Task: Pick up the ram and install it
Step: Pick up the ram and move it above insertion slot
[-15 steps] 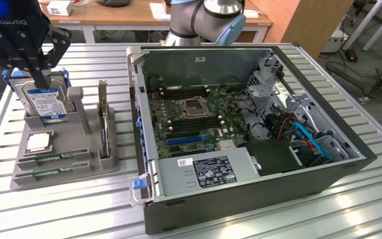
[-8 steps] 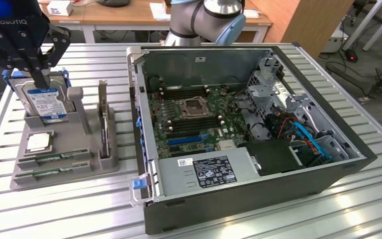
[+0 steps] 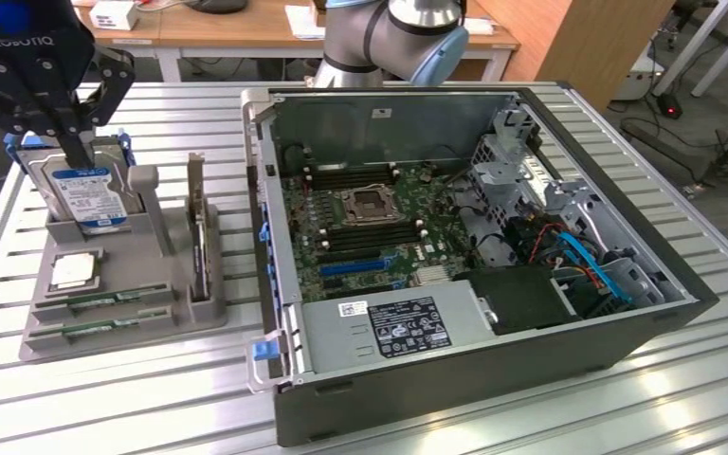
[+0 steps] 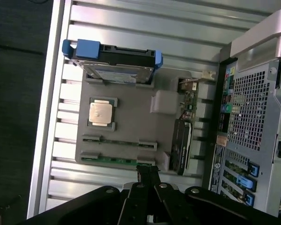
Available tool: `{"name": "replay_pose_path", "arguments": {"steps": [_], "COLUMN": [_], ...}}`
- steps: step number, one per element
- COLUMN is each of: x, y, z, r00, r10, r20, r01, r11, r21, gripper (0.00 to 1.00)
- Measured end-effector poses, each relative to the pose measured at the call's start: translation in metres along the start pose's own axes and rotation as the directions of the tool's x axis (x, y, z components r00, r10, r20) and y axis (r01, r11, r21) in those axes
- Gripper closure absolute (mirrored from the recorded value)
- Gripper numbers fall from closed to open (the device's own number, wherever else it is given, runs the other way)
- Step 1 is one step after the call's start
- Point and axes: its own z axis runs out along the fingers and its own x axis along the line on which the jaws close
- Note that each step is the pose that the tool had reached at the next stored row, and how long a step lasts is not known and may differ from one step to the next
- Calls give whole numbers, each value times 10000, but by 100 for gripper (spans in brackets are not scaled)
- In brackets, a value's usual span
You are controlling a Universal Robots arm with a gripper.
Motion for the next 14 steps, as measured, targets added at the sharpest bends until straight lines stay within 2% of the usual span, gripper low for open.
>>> {"name": "replay_pose_path", "arguments": {"steps": [7, 14], "x": [1, 1], "y": [0, 0], "z": [0, 0], "r00": [9977, 9908], "r10": [-678, -1350], "r20": [-29, -56], "r01": [678, 1350], "r11": [9977, 9908], "r21": [-17, -35], "gripper": [91, 91]}}
